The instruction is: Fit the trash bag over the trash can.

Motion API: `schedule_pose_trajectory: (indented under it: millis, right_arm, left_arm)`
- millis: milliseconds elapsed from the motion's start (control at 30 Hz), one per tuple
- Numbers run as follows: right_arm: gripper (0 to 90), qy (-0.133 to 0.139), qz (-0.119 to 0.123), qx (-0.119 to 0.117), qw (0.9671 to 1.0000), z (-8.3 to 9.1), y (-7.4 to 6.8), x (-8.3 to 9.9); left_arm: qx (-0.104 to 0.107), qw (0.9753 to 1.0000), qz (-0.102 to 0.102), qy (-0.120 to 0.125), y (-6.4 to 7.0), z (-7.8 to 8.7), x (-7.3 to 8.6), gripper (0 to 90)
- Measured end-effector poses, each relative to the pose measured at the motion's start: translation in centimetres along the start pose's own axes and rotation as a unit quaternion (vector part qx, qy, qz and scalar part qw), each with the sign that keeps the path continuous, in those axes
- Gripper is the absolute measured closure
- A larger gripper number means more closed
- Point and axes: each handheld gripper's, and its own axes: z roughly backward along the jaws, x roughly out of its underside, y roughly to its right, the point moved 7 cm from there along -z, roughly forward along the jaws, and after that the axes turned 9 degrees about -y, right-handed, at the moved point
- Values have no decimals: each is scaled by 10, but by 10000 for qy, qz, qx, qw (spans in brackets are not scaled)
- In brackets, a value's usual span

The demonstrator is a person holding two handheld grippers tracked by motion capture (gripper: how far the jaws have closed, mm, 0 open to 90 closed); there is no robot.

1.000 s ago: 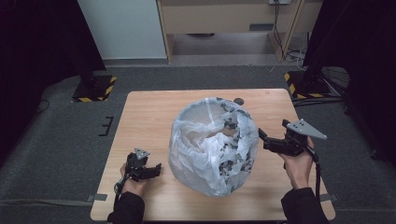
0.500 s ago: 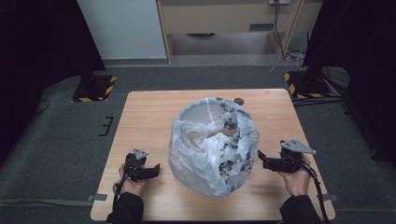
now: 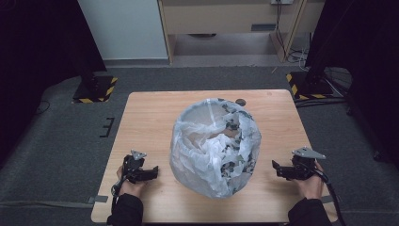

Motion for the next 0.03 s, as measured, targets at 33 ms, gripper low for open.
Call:
schedule_pose_trajectory:
  millis: [33]
  right_arm:
    - [9,-25,-37,-1,10000,-1,3,3]
  left_arm:
    - [8,10000,4,-5,0,0,0,152]
